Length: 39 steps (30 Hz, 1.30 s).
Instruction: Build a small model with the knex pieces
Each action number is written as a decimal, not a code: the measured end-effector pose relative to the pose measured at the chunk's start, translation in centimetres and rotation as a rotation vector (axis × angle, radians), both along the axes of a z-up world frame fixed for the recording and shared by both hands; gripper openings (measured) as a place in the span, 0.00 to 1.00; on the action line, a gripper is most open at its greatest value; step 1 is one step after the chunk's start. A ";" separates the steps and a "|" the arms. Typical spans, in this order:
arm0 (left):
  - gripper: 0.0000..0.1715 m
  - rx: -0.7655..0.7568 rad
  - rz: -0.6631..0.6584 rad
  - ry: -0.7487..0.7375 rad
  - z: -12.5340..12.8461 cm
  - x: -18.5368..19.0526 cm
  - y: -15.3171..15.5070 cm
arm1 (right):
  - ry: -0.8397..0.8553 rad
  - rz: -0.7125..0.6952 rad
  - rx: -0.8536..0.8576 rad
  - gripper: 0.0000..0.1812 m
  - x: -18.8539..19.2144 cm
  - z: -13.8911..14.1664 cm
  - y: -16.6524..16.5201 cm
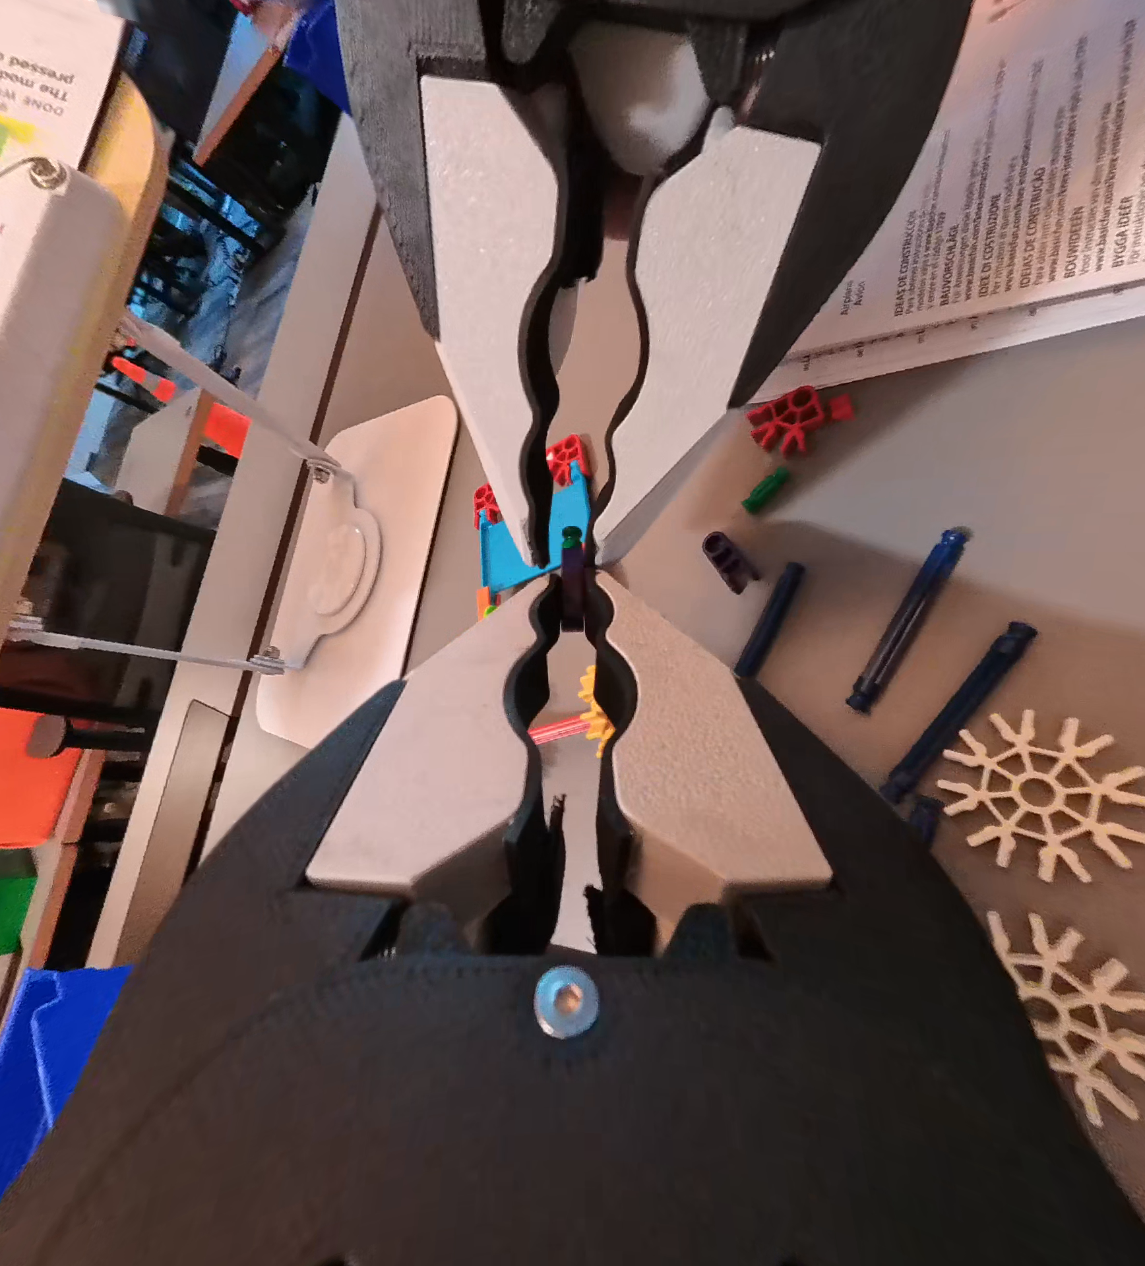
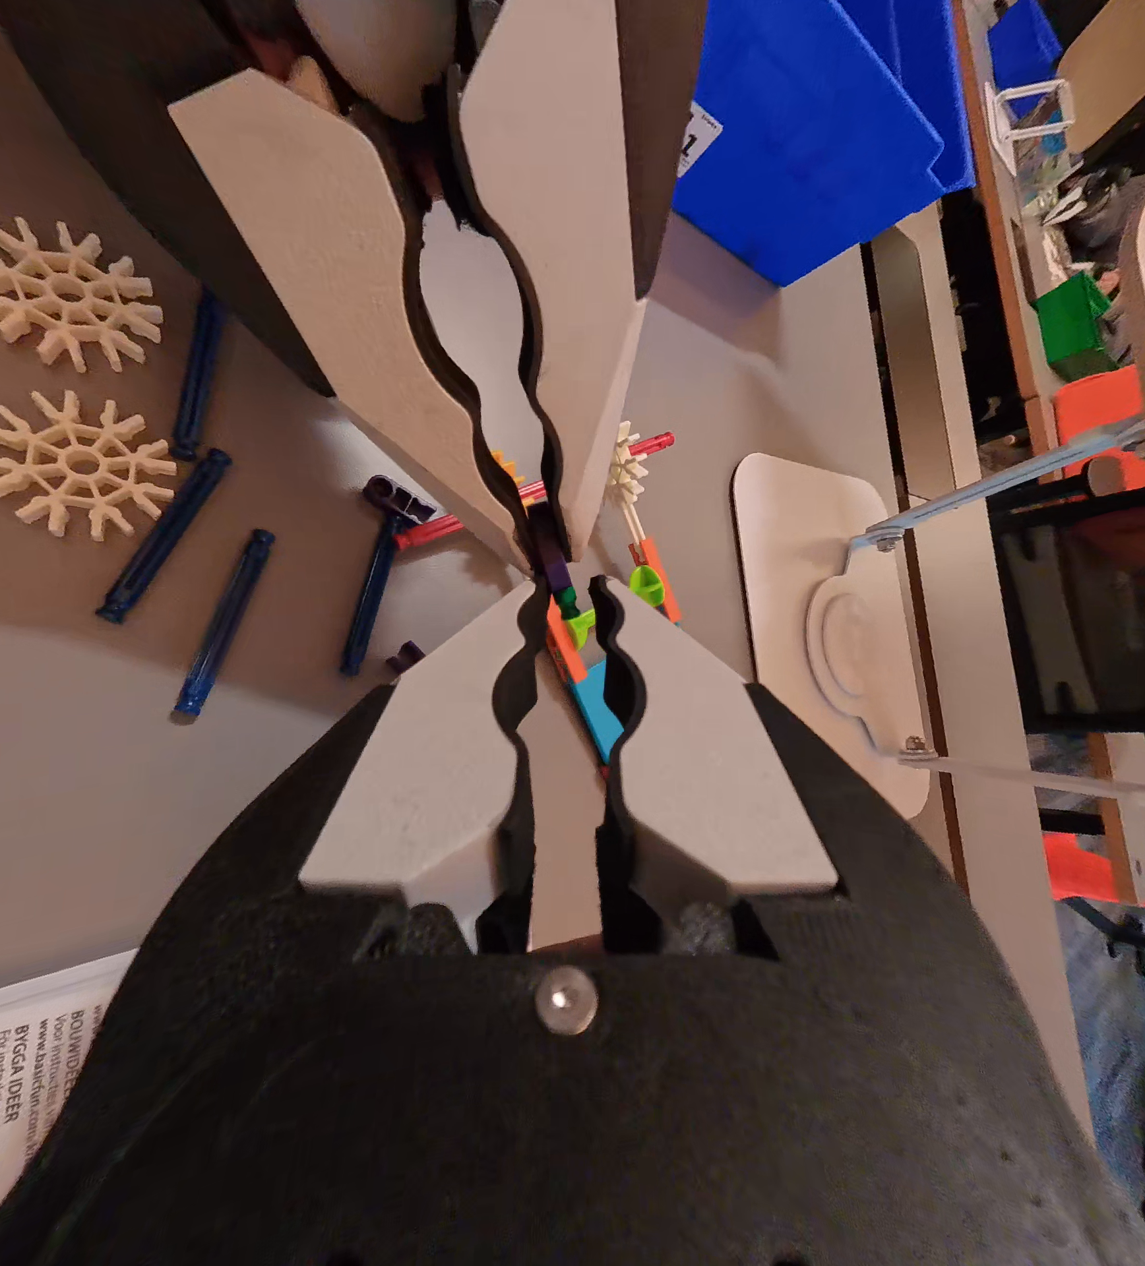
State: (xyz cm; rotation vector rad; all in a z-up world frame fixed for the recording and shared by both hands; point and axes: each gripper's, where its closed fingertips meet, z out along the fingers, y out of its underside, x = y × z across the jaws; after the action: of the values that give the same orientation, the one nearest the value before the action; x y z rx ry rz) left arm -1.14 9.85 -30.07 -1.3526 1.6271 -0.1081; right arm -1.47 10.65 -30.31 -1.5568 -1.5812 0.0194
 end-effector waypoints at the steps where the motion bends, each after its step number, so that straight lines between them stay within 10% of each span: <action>1: 0.02 0.023 0.001 -0.004 0.2 0.0 0.1 | 0.001 -0.004 0.007 0.06 0.0 0.1 0.1; 39: 0.03 0.159 0.376 -0.213 3.5 0.0 4.1 | 0.329 -0.367 -0.022 0.02 0.3 2.8 4.2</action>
State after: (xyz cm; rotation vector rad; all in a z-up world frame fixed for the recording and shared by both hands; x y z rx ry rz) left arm -1.10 13.98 -26.52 -1.4458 1.1594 0.0977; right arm -1.15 14.83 -27.47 -1.7392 -1.0312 0.0859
